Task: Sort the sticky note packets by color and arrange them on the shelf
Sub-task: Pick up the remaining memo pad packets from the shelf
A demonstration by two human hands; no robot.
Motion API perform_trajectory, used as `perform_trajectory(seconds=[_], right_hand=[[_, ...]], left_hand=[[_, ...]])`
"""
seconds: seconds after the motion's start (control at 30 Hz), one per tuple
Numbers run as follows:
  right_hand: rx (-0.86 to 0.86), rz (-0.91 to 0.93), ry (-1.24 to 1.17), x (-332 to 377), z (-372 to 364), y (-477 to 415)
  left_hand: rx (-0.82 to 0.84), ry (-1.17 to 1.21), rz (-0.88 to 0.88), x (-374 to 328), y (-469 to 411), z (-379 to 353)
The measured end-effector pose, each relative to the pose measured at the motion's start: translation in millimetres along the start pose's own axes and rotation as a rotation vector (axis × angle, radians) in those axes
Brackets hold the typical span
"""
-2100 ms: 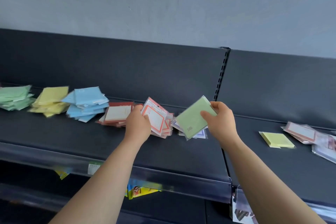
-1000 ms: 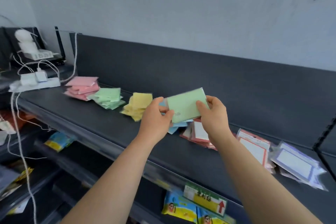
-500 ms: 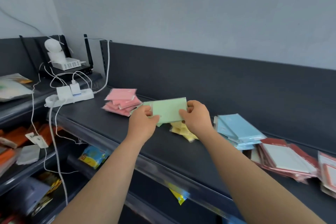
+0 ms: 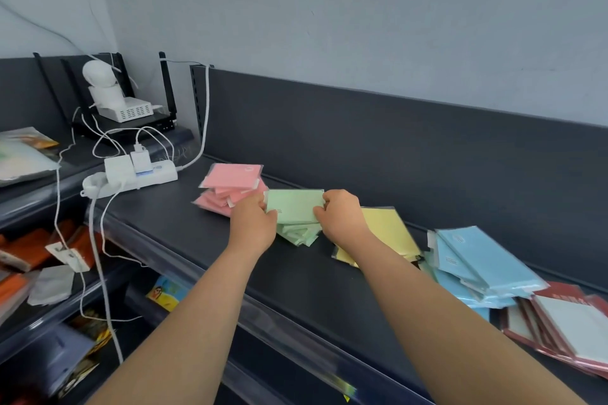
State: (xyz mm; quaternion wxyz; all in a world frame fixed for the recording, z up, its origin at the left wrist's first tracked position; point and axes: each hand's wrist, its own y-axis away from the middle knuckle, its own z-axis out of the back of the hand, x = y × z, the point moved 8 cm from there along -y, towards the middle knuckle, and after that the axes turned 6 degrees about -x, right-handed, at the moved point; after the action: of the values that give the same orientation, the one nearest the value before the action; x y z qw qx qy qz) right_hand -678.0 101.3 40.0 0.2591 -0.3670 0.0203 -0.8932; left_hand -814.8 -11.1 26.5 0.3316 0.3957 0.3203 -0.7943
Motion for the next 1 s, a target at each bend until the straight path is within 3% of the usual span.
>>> perform_trajectory(seconds=[0.23,0.43,0.83,1.0], right_hand=[[-0.040,0.073,0.104,6,11,11],[-0.132,0.141,0.194,4,49,44],[-0.360,0.077,0.301,-74,161,136],[-0.409,0.011,0.350,-126,216,183]], left_hand=[[-0.050,-0.131,-0.107,-9,2,5],[-0.093,-0.364,-0.350,-46,32,10],[-0.005,-0.310,-0.692,-139,150,-51],[0.066,-0.203,-0.741,-179,212,-94]])
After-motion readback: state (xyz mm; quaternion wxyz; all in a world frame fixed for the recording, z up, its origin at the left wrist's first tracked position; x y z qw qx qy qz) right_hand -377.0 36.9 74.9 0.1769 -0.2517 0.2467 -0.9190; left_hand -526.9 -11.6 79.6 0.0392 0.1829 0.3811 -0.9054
